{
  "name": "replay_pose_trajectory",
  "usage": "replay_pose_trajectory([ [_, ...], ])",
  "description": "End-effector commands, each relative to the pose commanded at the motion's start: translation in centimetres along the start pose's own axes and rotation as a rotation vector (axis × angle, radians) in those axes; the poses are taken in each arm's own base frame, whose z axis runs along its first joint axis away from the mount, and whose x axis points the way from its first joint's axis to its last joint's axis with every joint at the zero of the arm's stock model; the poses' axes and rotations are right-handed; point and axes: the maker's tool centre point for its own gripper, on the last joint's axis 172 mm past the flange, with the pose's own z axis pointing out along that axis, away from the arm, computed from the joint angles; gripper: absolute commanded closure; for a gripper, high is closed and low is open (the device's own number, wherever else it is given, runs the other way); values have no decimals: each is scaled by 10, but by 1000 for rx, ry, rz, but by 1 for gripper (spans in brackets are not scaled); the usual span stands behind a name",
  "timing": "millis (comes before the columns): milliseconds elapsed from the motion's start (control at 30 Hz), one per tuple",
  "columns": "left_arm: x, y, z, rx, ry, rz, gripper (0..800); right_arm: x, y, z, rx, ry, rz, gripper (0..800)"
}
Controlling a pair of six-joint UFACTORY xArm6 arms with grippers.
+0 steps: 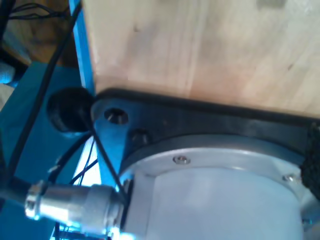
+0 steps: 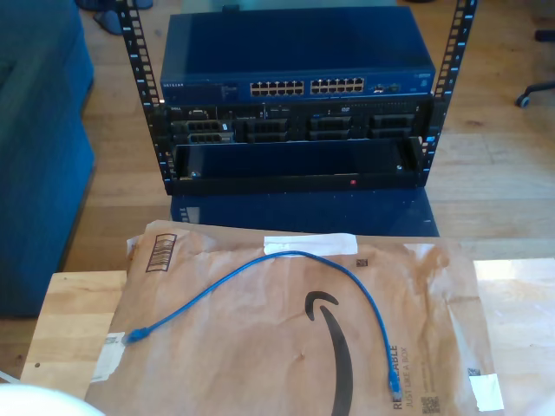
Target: Grab the cable and plug it in
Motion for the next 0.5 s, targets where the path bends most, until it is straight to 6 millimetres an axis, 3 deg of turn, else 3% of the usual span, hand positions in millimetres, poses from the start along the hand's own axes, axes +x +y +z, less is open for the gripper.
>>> replay_pose_trajectory([
  [133, -11, -7, -50, 8, -46, -15, 1, 20, -38, -42, 63, 63, 14, 2],
  [300, -36, 36, -118, -87, -94, 3, 0, 25, -100, -80, 104, 139, 72, 3],
  [400, -39, 59, -134, -79, -77, -13, 0, 8, -150, -95, 107, 172, 73, 4],
  [500, -47, 86, -135, -2, -56, -34, 0, -18, -188, -105, 118, 196, 92, 4],
])
